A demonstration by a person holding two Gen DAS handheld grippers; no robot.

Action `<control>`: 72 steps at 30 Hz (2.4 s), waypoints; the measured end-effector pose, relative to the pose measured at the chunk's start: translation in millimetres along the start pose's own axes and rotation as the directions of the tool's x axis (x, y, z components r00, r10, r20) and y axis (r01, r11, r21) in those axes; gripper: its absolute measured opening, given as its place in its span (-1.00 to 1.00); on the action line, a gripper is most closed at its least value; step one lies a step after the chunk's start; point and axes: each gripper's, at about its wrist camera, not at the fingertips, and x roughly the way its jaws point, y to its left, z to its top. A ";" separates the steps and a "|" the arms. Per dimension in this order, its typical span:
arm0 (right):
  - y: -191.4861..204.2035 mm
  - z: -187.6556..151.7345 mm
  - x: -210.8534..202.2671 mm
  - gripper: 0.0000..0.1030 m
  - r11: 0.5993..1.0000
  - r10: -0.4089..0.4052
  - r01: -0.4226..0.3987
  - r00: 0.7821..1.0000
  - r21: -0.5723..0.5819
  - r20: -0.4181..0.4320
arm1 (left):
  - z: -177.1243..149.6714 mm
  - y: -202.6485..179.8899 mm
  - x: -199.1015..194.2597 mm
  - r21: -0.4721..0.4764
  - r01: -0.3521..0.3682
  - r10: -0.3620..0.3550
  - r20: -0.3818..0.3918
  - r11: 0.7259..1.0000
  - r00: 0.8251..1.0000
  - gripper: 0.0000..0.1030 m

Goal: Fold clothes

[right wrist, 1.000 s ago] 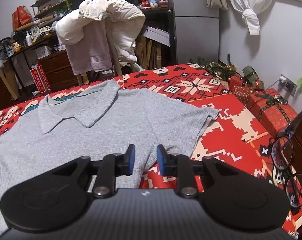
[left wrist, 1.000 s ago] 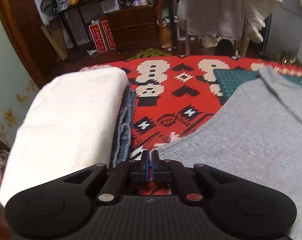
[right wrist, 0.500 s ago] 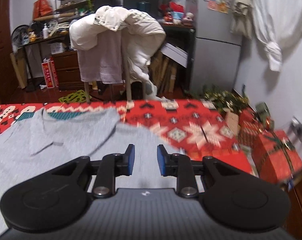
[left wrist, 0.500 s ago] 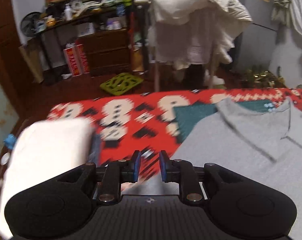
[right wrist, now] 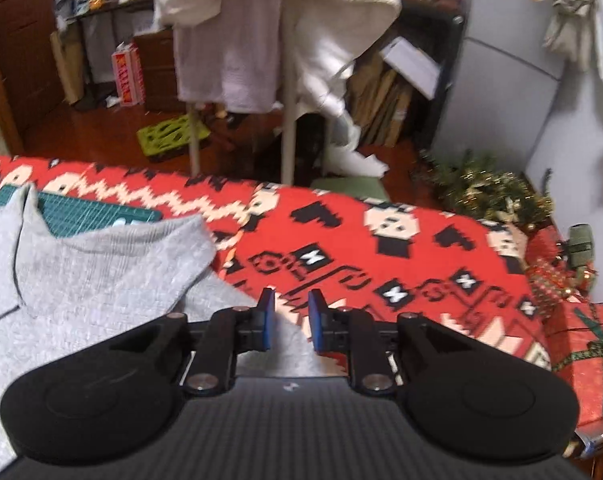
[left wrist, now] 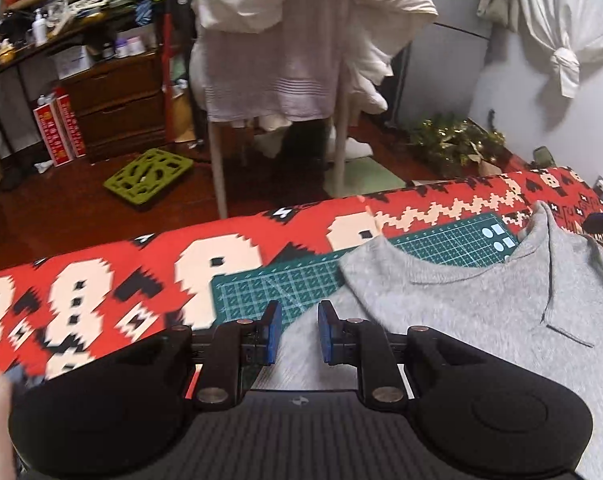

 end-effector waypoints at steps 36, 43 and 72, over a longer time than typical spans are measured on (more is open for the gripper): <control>-11.5 13.9 -8.1 -0.77 0.992 0.044 -0.054 0.995 0.113 0.089 | 11.4 5.9 7.1 0.048 0.047 -0.049 0.031 0.998 0.998 -0.83; 25.7 36.0 23.6 -0.57 0.983 0.178 -0.178 0.984 -0.036 0.014 | 25.8 -6.5 21.7 0.091 0.095 -0.097 0.018 0.991 0.995 -0.81; 49.0 37.6 46.9 -0.84 0.980 0.199 -0.199 0.980 0.025 0.004 | 33.6 5.6 45.0 -0.060 0.248 -0.251 -0.035 0.967 0.967 -0.85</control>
